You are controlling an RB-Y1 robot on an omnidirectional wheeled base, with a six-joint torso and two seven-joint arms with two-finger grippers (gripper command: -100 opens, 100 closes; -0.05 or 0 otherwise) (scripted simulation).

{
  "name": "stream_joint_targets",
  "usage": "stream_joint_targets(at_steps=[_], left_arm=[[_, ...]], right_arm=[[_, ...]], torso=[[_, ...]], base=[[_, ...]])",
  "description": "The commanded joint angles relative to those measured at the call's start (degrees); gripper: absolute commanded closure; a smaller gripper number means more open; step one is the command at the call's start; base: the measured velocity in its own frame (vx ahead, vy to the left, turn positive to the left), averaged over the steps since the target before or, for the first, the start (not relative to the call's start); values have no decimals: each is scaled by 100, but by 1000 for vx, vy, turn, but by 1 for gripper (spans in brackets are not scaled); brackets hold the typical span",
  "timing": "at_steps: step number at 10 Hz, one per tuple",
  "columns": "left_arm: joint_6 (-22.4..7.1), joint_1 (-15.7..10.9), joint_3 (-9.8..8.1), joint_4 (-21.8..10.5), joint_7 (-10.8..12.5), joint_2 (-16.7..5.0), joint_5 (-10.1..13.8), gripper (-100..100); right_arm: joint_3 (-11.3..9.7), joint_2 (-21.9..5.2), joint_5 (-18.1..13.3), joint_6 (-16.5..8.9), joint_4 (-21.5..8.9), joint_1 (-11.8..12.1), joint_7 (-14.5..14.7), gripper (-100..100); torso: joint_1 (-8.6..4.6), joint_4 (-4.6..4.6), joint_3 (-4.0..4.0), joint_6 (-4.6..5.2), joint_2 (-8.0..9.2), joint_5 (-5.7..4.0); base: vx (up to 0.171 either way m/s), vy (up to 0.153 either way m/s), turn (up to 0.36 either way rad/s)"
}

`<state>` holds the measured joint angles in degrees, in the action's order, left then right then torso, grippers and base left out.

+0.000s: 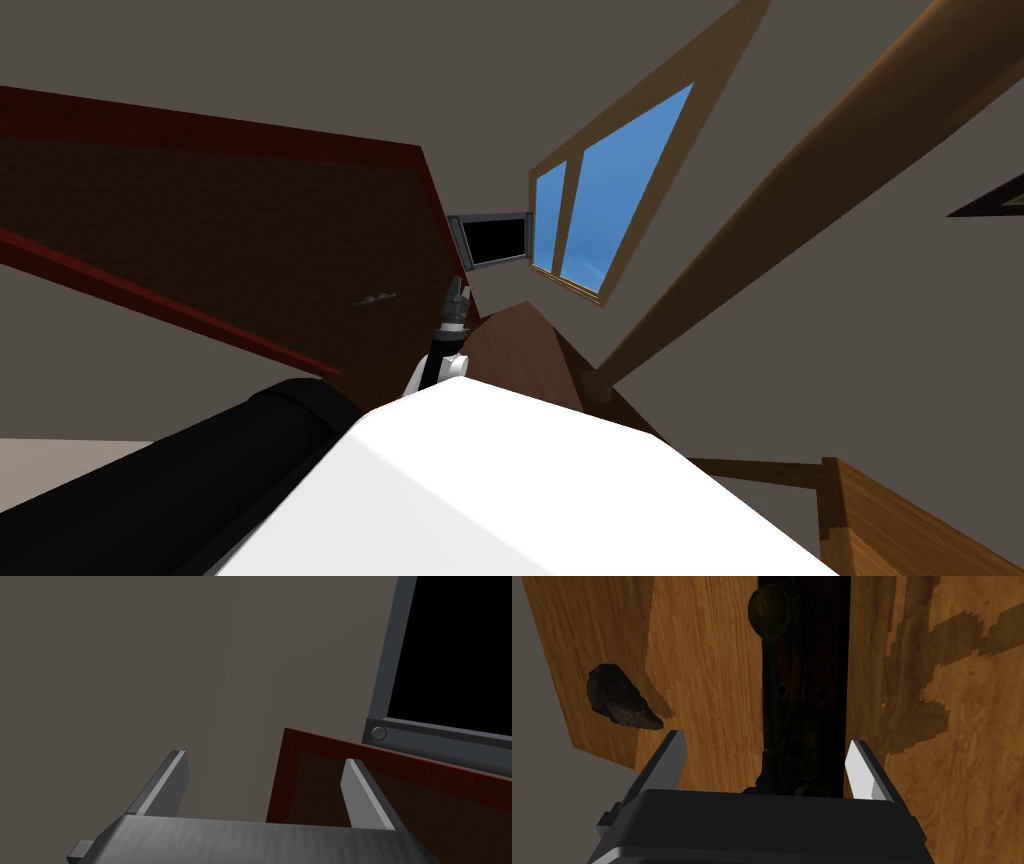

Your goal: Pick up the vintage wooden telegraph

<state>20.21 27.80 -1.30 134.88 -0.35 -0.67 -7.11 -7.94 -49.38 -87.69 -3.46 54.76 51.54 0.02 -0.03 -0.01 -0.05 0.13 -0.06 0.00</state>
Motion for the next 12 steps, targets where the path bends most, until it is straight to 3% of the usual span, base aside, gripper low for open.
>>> stream_joint_targets(at_steps=[1,3,4,5,9,10,11,12], left_arm=[[0,0,0,0,0,0,0,0],[0,0,0,0,0,0,0,0],[0,0,0,0,0,0,0,0],[0,0,0,0,0,0,0,0],[0,0,0,0,0,0,0,0],[0,0,0,0,0,0,0,0],[0,0,0,0,0,0,0,0],[0,0,0,0,0,1,0,0]], right_arm=[[-135,114,-90,-94,-166,-164,-44,-100],[-183,213,-58,-138,-263,-262,27,-100],[-58,183,10,-62,-174,-178,111,-100],[-60,188,28,-64,-178,-183,160,100],[-64,185,21,-62,-178,-181,163,100],[-65,185,21,-61,-178,-182,164,0],[-167,180,-69,-123,-231,-229,3,100],[-167,180,-69,-123,-231,-229,3,100]], torso=[[0,0,0,0,0,0],[-11,3,7,2,12,-3],[-7,3,7,1,11,-2],[4,2,5,2,8,0],[18,2,3,5,4,6],[20,2,3,5,4,8],[22,2,3,5,4,9],[27,2,3,7,3,10]], base=[[-31,-95,77],[-23,-64,21],[-10,-29,12],[-2,-6,-1],[0,0,0],[0,0,0],[5,11,-16],[7,13,-11]])
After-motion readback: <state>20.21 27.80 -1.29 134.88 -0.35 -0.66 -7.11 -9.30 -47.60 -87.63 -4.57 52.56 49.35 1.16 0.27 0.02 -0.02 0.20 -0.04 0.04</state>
